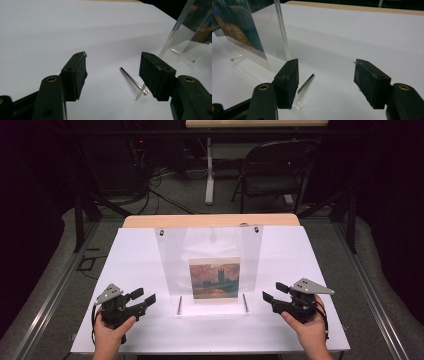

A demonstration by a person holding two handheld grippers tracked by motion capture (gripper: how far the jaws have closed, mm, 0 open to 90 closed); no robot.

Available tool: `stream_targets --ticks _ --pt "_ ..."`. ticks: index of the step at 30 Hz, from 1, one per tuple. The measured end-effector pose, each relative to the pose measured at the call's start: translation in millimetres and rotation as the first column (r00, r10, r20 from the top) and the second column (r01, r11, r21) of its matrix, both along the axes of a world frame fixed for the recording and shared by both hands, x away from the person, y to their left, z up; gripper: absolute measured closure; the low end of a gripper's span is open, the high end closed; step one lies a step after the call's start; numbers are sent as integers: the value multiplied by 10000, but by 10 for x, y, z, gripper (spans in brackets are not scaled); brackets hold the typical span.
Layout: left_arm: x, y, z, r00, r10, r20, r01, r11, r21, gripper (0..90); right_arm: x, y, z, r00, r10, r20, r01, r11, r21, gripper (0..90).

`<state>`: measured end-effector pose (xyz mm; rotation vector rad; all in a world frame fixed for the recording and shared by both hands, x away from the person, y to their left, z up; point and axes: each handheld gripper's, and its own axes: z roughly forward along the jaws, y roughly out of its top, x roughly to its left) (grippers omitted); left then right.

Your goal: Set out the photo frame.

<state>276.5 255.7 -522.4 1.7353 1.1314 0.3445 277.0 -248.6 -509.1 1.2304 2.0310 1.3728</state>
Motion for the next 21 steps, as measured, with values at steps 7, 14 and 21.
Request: stream_targets --ticks 7,14,21 --pt "-3 -60 -110 10000 -31 47 28 9983 588 383 -16 79 -178 10000 19 59 -16 9989 -471 364" --pt "3 -106 -154 9997 -201 -146 212 9966 794 384 13 116 -302 9977 267 -621 -296 9985 -470 366" --pt "27 -113 -186 9987 -288 -414 322 9961 827 384 41 71 -340 9951 184 -972 -207 9995 -231 366"
